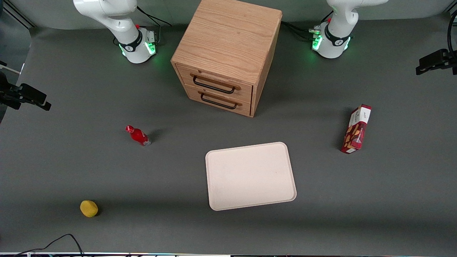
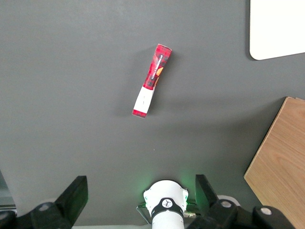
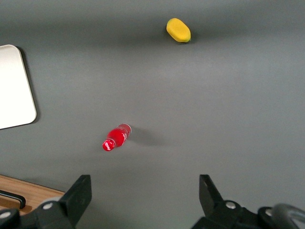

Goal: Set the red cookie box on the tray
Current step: 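Move the left gripper toward the red shortbread box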

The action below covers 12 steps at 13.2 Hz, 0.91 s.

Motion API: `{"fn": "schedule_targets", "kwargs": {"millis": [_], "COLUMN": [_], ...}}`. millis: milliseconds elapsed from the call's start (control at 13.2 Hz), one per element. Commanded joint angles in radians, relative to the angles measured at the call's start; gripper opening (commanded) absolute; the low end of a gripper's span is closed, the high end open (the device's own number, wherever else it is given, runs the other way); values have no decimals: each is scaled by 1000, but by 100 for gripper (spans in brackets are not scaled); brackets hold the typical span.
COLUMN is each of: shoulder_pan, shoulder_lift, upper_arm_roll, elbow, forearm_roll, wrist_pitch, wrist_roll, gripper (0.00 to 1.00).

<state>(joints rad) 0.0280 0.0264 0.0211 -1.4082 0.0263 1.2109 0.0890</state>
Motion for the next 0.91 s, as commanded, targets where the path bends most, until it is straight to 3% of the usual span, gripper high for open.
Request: {"fn": "schedule_targets", "kwargs": {"millis": [0,151,302,830], "shoulder_pan": [-16,-16,-10,-8], "shoulder_lift": [-13,-2,-16,24], "upper_arm_roll": [2,3,13,16], "elbow": [-28,-49,-185,-840], "forearm_roll": [14,18,14,14], "wrist_pitch": [3,7,155,974], "wrist_roll": [-8,-5,73,308], "gripper": [100,100,100,100]}}
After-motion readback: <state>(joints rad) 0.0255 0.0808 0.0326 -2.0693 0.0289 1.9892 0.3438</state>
